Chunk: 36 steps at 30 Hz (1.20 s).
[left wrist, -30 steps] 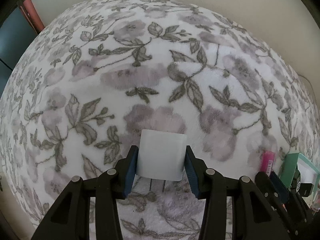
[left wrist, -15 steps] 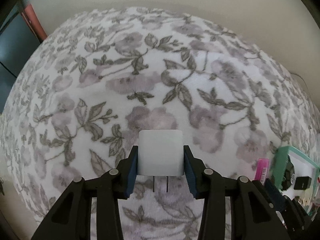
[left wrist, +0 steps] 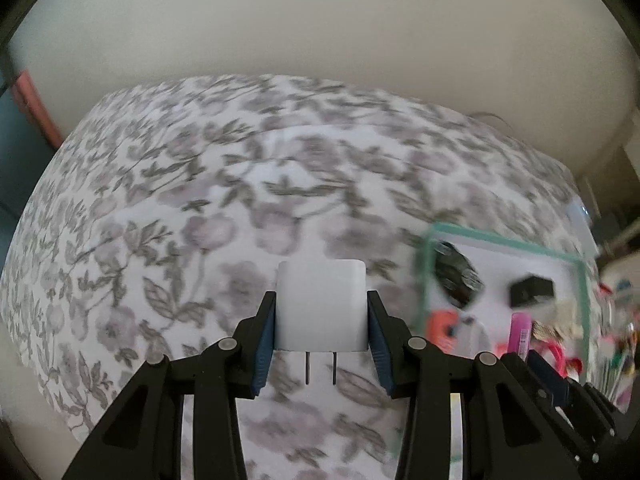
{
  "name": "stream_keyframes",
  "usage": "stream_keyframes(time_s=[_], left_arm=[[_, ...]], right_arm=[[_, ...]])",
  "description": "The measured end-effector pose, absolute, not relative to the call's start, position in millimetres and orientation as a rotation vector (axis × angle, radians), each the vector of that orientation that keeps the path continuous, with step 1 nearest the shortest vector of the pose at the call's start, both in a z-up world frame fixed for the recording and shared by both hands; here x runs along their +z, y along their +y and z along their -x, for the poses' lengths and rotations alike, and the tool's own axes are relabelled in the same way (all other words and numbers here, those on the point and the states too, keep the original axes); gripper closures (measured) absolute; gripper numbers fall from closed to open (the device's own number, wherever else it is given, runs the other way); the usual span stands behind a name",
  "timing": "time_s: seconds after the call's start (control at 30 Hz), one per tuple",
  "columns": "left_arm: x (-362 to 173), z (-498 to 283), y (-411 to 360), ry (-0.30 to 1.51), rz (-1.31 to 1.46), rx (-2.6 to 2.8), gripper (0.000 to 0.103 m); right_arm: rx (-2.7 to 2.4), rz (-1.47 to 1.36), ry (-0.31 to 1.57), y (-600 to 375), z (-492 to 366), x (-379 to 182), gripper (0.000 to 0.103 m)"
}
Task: Organize rigid objects
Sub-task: 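Carry the white cube charger and pink stick over the tray, then open both grippers to release the cube charger and pink stick into the tray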
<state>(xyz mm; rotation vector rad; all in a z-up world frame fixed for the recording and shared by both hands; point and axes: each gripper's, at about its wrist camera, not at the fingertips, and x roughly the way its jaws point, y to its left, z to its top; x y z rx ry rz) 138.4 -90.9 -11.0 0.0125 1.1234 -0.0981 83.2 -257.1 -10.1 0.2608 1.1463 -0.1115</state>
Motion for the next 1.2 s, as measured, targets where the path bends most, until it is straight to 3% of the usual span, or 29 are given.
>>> stream_keyframes(time_s=[0.33,0.77,1.0,1.1,1.2], left_arm=[[-25,-93,-155,1.203,-0.014,-0.315,0.059],[-55,-76,-166,1.296,0.020,-0.374,0.058],[-51,-68,-154,1.261,-0.001,-0.322,0.047],[-48,-67,-144,1.228,-0.036,-0.254,0.034],[-47,-63,-132,1.197,-0.078,-0.191,0.027]], right_arm=[[-0.221,-0.346,1.188,-313,-42,-29,0.082],[-0.227,-0.370,1.223,-320,-32,-49,0.080],[-0.229,-0.357,1.228,-318,-26,-48,0.080],[-0.229,-0.345,1.230,-315,-21,-49,0.077],[-0.231,-0.330,1.228,-310,-17,-48,0.065]])
